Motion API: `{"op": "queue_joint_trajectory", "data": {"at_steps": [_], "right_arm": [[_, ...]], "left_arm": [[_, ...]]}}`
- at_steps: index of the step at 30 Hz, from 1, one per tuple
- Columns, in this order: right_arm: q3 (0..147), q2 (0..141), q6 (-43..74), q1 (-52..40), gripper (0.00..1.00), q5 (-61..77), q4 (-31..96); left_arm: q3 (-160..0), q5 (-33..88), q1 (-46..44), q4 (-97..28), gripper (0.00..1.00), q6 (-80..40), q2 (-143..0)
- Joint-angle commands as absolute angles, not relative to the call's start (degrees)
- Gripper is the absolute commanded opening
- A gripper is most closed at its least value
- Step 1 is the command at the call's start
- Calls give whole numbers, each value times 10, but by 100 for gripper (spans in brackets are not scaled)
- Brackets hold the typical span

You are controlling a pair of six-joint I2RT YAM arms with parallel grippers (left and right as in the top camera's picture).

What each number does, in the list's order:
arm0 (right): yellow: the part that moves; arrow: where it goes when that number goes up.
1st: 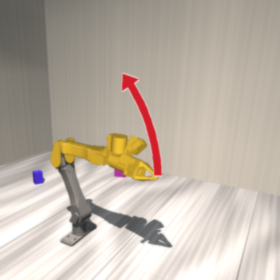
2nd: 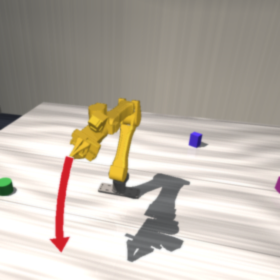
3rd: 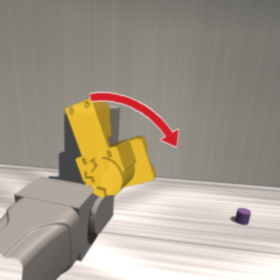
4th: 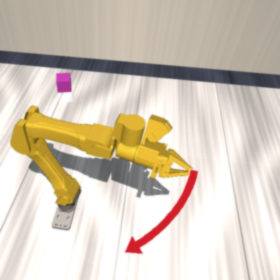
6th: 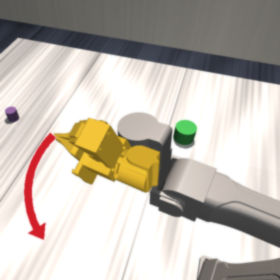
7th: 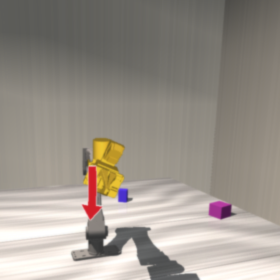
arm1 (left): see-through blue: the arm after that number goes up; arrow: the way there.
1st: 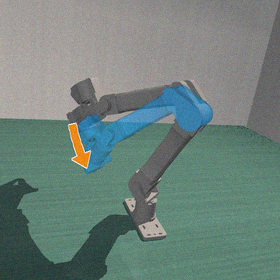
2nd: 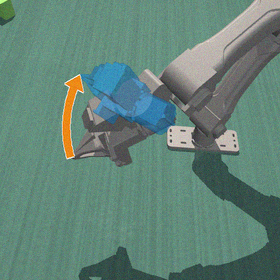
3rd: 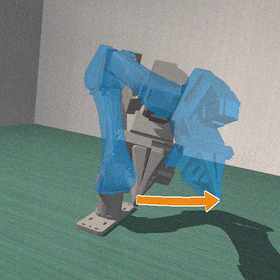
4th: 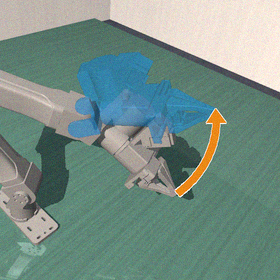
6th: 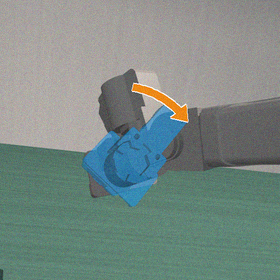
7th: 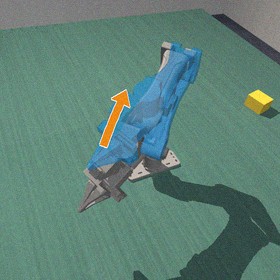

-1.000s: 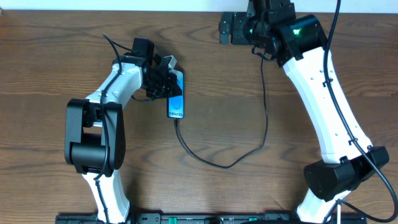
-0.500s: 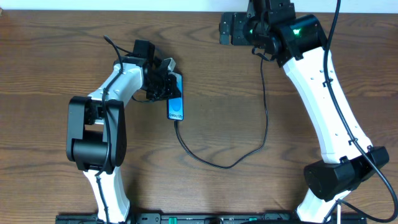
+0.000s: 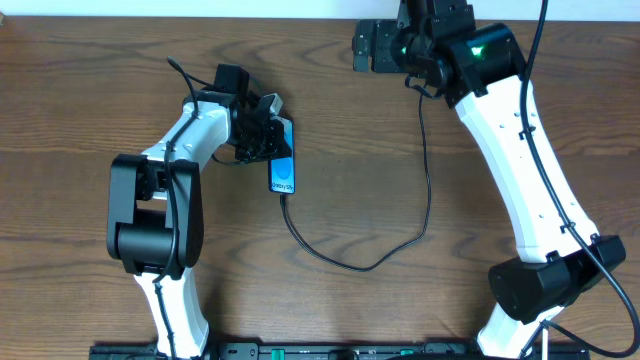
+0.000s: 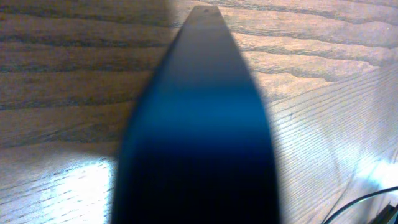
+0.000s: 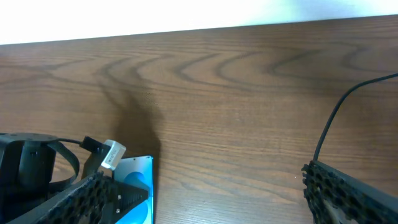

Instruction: Plug charger to phone and switch on socket

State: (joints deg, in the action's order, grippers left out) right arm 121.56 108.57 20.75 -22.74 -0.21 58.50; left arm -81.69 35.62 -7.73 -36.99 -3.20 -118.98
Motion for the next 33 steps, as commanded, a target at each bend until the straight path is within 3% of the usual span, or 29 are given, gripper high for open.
{"op": "queue_joint_trajectory", "data": {"at_steps": [1,33], "right_arm": [[1222,1077,201,-230,99,-5,586],[1222,1077,201,-230,99,-5,586]], "left_arm": [[-835,355,-79,-370,7,-35,-1198],[-827,349,-79,-370,12,-37,-1199]]}}
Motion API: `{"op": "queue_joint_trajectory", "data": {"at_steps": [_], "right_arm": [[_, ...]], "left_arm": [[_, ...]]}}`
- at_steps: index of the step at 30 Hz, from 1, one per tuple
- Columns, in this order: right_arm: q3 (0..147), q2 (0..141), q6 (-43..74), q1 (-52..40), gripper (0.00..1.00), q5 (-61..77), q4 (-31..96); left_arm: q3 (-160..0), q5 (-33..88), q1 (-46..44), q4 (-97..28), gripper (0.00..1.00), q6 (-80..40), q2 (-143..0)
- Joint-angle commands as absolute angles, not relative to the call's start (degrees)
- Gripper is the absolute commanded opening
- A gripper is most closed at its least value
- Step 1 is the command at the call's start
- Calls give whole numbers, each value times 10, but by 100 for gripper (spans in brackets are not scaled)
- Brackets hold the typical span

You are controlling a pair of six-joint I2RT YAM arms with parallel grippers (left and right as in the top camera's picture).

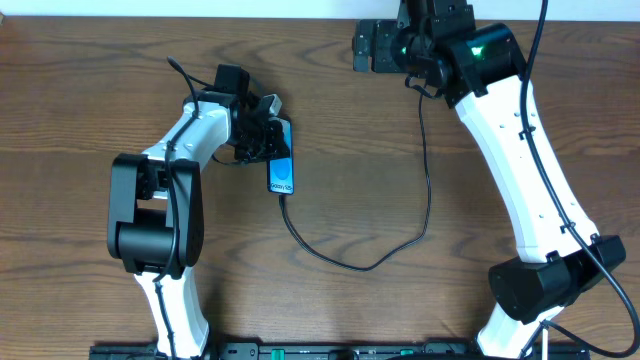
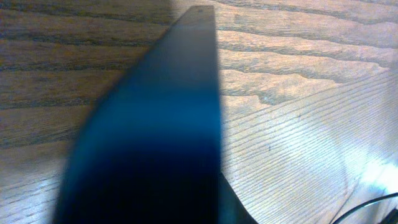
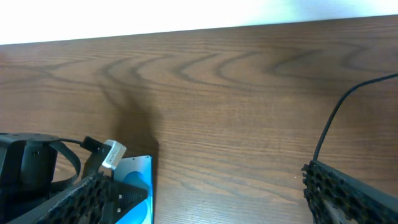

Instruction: Plug charger to phone and switch on socket

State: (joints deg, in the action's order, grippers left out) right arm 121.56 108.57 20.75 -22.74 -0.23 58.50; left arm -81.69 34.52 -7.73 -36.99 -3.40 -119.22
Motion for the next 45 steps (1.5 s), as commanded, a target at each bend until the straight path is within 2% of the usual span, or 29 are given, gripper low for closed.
{"op": "queue_joint_trajectory", "data": {"at_steps": [1,4,6,10,12,23,31,32,34,37,38,40,45], "right_arm": [[1222,1077,201,-230,99,-5,586],[1222,1077,201,-230,99,-5,586],[1222,1077,201,-230,99,-5,586],[1222,1077,201,-230,99,-5,586],[1222,1077,200,-230,99,-5,586],[1222,1077,200,-230,99,-5,586],[1222,1077,200,-230,99,-5,586],[1222,1077,200,-230,99,-5,586],[1222,1077,200,-230,99,-5,586],[1222,1077,200,-230,99,-5,586],[1222,1077,200,-230,99,-5,586],[1222,1077,200,-230,99,-5,587],[1222,1077,200,-230,99,-5,587]], "left_arm": [[-827,349,-79,-370,12,-37,-1199],[-827,349,-79,-370,13,-37,-1199],[-827,349,-79,-371,17,-37,-1199],[-827,349,-79,-372,17,-37,-1199],[-827,349,-79,-373,24,-37,-1199],[-827,349,-79,-384,29,-37,-1199],[-827,349,-79,-390,29,-37,-1199],[-827,349,-79,-390,28,-37,-1199],[-827,349,-79,-390,8,-40,-1199],[-827,349,-78,-389,7,-48,-1199],[-827,349,-78,-389,8,-48,-1199],[-827,349,-78,-389,21,-48,-1199],[-827,349,-78,-390,25,-48,-1199]]}}
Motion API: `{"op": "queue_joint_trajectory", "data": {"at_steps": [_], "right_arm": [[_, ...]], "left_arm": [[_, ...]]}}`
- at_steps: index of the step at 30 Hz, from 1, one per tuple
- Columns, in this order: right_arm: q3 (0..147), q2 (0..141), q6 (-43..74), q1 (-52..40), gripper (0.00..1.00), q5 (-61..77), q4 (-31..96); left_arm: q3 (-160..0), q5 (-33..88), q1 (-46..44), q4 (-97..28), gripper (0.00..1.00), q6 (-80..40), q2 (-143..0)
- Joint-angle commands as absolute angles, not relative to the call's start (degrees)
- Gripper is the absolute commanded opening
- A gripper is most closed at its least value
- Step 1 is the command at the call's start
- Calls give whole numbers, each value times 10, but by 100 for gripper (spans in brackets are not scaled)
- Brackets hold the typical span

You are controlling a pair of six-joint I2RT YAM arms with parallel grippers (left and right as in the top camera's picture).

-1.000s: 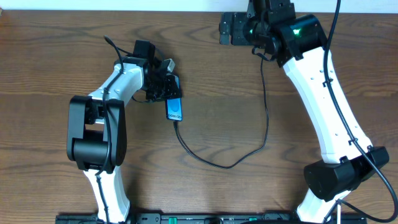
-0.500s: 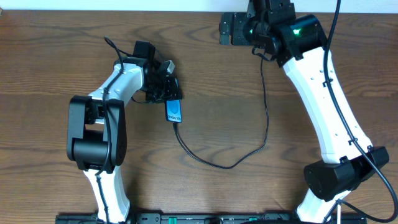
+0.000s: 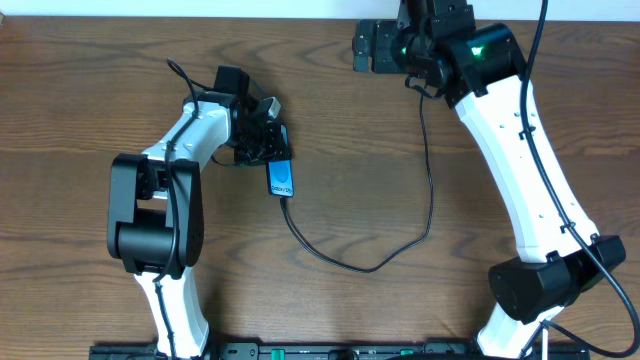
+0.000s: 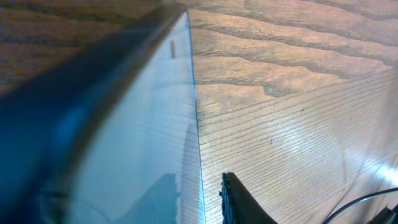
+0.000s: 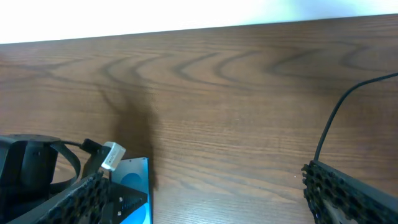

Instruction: Plug charger to phone and switch on socket

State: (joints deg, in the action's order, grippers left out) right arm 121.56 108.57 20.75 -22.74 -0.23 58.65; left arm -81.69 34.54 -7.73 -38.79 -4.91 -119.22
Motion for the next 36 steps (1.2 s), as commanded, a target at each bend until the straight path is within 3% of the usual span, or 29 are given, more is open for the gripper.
{"op": "queue_joint_trajectory", "data": {"at_steps": [1,6,17,36], "right_arm": [[1222,1077,200,-230,99,-5,587],[1222,1077,200,-230,99,-5,588],[1222,1077,196,-230,99,-6,588],[1222,1077,196,-230,99,-11,592]], "left_arm": [[-827,349,-78,-390,26,-48,-1199],[-827,349,-78,-390,27,-48,-1199],[-827,349,-78,-405,44,-48,-1199],[-827,323,-78,-437,46,-61,-1199]]}}
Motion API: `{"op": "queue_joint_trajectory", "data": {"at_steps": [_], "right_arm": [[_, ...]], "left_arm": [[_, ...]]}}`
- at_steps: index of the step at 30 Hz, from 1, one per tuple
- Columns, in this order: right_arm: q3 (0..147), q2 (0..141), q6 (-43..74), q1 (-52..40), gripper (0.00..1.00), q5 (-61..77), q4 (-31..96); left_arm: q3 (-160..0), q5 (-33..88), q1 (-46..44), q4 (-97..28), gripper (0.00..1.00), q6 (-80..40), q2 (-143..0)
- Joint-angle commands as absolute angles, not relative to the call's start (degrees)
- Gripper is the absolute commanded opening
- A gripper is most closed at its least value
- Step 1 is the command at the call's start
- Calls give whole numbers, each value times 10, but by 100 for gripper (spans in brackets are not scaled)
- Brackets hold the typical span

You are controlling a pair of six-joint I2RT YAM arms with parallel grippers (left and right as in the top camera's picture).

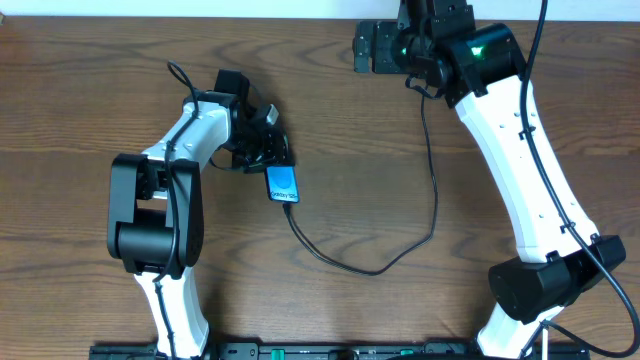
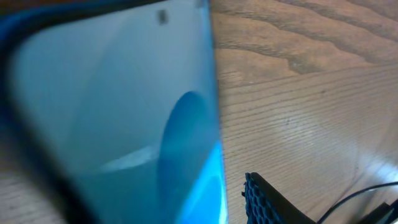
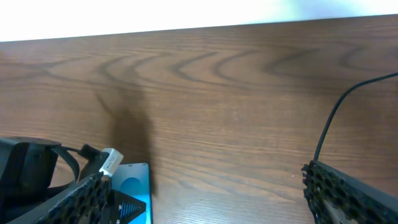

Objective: Plug charger to phone and switch on socket
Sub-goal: 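Open the left gripper and lift it off the phone, then retract the left arm up and leftward away from the phone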

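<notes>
The phone [image 1: 283, 184], blue screen lit, lies screen-up on the wooden table, and its top end sits at my left gripper [image 1: 266, 147]. In the left wrist view the screen [image 2: 124, 118] fills the left side. One finger [image 2: 268, 202] stands apart to its right, so the jaws look open. The black charger cable [image 1: 375, 268] is plugged into the phone's lower end and loops up to the black socket [image 1: 372, 47] at the back edge. My right gripper [image 3: 214, 211] is by the socket, fingers [image 3: 348, 193] wide apart and holding nothing.
The cable's loop [image 1: 432, 200] crosses the table between the two arms. The table's back edge [image 3: 199, 26] meets a white wall just behind the socket. The far-off phone [image 3: 132, 186] and left wrist [image 3: 28, 168] also show in the right wrist view.
The phone has gone from steeply tilted to screen-up, and sits slightly lower and to the right in the overhead view. The left finger now stands clear of it. The right arm is unchanged.
The phone first stood on its edge between the left fingers, with the cable plugged in. It then leaned over, then leaned further with one finger showing beside it. Now it faces up and free of the fingers. The right gripper stayed open by the socket throughout.
</notes>
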State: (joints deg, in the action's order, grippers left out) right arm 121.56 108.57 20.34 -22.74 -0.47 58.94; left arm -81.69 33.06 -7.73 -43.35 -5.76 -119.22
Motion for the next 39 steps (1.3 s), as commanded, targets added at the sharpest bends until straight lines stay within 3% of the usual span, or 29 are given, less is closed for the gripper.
{"op": "queue_joint_trajectory", "data": {"at_steps": [1,24,39], "right_arm": [[1222,1077,196,-230,99,-12,592],[1222,1077,192,-230,99,-14,596],[1222,1077,192,-230,99,-62,620]], "left_arm": [[-827,323,-78,-437,46,-61,-1199],[-827,323,-75,-454,46,-61,-1199],[-832,324,-21,-460,46,-63,-1176]]}}
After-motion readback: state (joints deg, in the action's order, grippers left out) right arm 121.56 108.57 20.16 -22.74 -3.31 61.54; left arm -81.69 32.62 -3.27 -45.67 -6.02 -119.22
